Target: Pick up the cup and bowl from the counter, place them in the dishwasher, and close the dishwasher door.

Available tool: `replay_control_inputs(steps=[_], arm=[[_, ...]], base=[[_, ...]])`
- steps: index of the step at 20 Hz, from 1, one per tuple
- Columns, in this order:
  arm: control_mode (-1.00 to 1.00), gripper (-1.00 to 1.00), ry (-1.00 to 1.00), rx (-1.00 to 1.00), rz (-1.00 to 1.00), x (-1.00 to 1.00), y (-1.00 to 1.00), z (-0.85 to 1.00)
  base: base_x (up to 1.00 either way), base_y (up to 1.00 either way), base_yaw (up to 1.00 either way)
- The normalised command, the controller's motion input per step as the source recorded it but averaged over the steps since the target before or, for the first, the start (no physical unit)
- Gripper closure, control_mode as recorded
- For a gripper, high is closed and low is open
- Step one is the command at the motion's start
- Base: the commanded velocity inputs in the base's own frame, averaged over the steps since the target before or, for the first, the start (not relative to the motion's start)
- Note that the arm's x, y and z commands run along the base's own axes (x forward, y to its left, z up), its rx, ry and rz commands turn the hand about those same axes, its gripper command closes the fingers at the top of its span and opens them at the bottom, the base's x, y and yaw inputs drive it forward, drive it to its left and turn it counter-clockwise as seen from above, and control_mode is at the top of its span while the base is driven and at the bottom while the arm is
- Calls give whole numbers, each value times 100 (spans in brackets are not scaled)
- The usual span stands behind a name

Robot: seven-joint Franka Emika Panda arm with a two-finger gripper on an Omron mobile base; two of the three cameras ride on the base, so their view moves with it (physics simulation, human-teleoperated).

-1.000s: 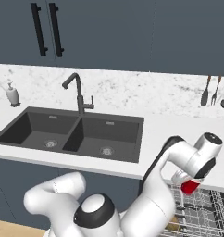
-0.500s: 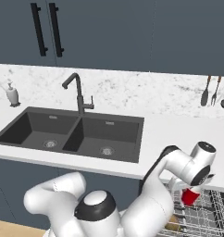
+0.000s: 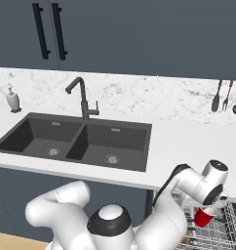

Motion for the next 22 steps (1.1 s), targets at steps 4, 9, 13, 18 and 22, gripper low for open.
replay_control_inputs(steps=[4,9,13,18,22], arm=[[-100,100,-1,2,-5,-26,-33,-36],[-100,100,-3,0,0,-9,-24,-31],[-100,100,-5,0,0,0,0,-24],[-100,100,-9,0,0,4,0,-22],[-100,100,-9,0,0,2,0,-22]], base=[[0,0,0],[0,0,0],[0,0,0],[0,0,0],[0,0,0]])
